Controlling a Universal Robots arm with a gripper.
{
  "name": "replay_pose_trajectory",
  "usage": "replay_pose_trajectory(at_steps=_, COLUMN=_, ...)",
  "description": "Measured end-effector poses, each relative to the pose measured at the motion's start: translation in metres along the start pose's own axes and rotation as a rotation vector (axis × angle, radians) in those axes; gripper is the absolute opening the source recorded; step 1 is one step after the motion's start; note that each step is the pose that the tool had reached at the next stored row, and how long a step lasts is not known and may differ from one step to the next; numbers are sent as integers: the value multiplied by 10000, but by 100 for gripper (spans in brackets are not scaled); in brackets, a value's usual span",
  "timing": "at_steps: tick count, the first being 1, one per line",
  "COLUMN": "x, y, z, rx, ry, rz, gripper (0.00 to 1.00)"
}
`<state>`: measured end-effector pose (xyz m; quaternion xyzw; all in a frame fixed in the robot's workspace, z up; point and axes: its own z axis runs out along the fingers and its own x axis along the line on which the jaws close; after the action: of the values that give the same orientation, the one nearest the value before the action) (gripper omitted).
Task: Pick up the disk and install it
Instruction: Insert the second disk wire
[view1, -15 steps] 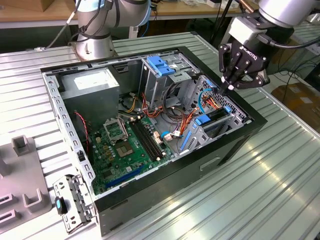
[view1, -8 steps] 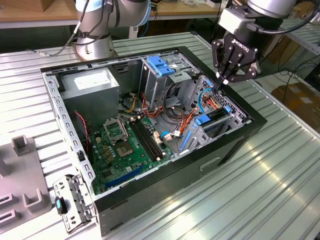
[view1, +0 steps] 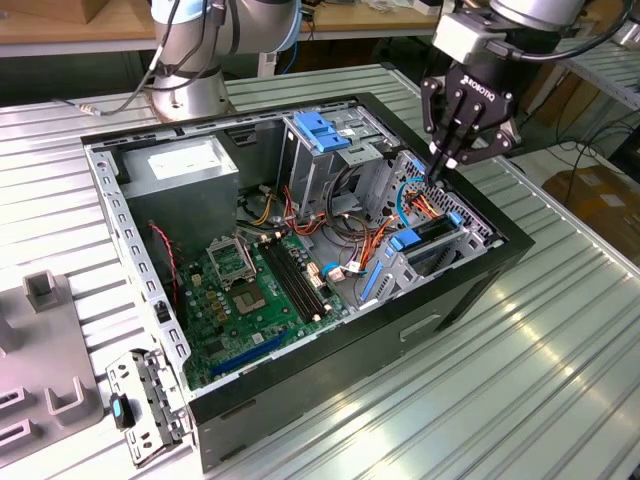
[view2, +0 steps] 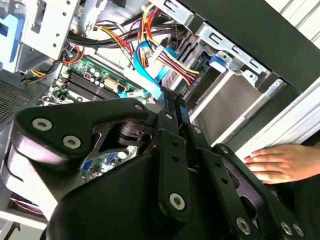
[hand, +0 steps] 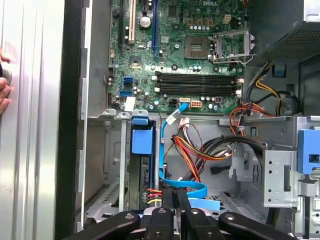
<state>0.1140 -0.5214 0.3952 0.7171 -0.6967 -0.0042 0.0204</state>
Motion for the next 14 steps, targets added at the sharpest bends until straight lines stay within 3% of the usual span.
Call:
replay_pose_trajectory(at_steps=3, x=-36, y=-2, z=8, rx=-1, ry=18, rz=2, gripper=18)
replay_pose_trajectory(at_steps=6, x=-51, y=-7, z=35, rx=-5, ry=147, rz=6, gripper=18)
replay_pose_trajectory(at_steps=14, x=-69, y=-19, z=140, rx=-13, ry=343, rz=13, gripper=18)
